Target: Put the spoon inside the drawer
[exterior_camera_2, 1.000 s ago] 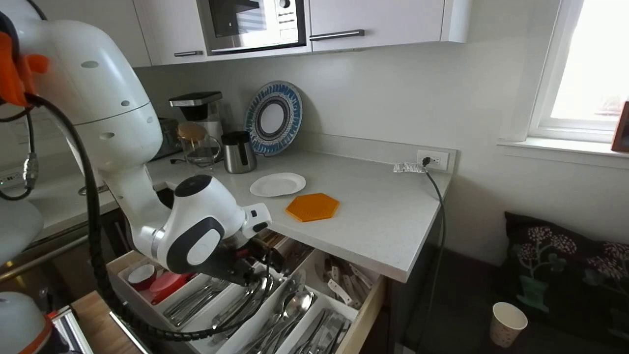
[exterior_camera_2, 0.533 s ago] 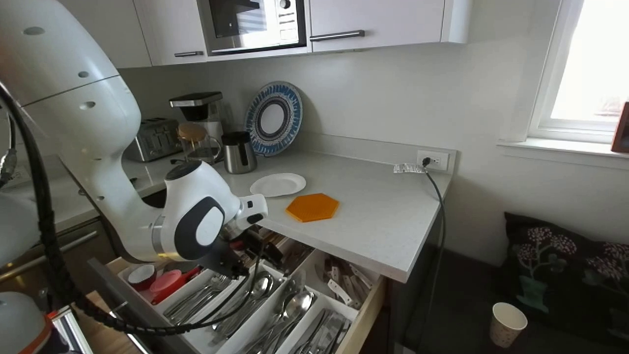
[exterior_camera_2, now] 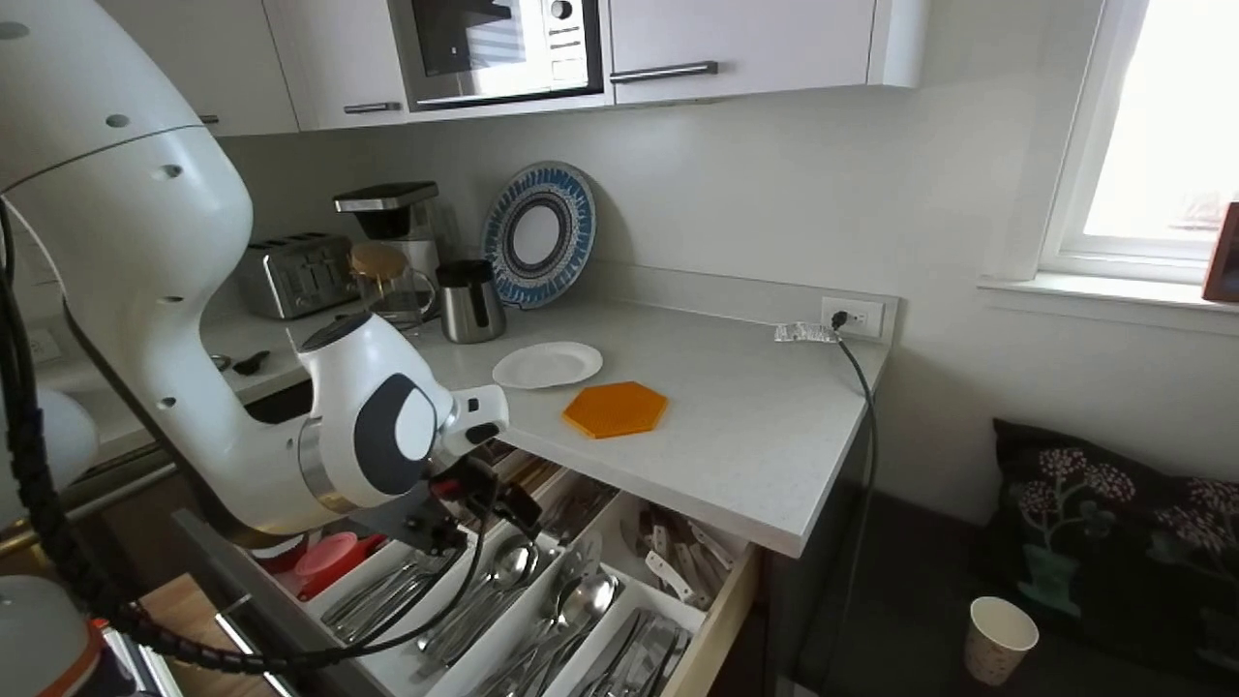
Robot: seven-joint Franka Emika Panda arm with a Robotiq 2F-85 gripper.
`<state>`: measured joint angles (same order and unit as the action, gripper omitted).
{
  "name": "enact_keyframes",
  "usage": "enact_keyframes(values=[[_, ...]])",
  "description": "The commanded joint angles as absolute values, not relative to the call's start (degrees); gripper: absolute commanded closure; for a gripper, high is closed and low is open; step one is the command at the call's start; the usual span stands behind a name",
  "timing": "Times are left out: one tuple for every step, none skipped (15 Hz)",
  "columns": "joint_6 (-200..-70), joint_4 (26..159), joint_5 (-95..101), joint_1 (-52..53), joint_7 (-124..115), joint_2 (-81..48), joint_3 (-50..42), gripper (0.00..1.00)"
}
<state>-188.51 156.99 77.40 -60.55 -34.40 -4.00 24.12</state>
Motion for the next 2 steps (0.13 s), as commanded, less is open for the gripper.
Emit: enact_keyframes(values=[[-189.55,159.12,67.34,-50.37,-25.21,-3.03,14.6,0.0],[-189.55,159.09,67.32,-50.29,-25.21,-3.03,14.62,0.0]])
